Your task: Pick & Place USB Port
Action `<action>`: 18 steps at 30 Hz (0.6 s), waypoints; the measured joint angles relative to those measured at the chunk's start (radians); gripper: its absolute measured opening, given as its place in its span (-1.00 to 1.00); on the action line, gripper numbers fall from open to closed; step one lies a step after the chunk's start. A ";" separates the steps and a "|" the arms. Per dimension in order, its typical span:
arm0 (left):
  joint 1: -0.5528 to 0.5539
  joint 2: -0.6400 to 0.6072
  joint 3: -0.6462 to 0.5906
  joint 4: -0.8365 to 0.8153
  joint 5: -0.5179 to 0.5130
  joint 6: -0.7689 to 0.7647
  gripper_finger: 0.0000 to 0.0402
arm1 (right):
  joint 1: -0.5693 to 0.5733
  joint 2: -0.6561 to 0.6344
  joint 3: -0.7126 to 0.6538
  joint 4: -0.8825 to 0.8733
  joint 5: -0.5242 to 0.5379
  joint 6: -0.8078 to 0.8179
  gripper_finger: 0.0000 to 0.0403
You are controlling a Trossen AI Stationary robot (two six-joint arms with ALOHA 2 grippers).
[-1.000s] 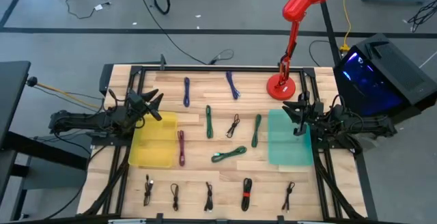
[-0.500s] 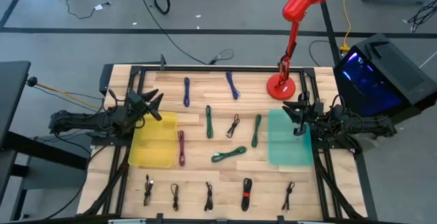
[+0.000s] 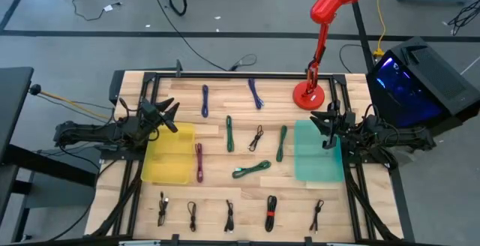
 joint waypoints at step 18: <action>0.002 0.031 0.079 0.051 0.190 -0.077 -0.20 | 0.000 0.000 0.000 0.009 0.000 -0.034 -0.55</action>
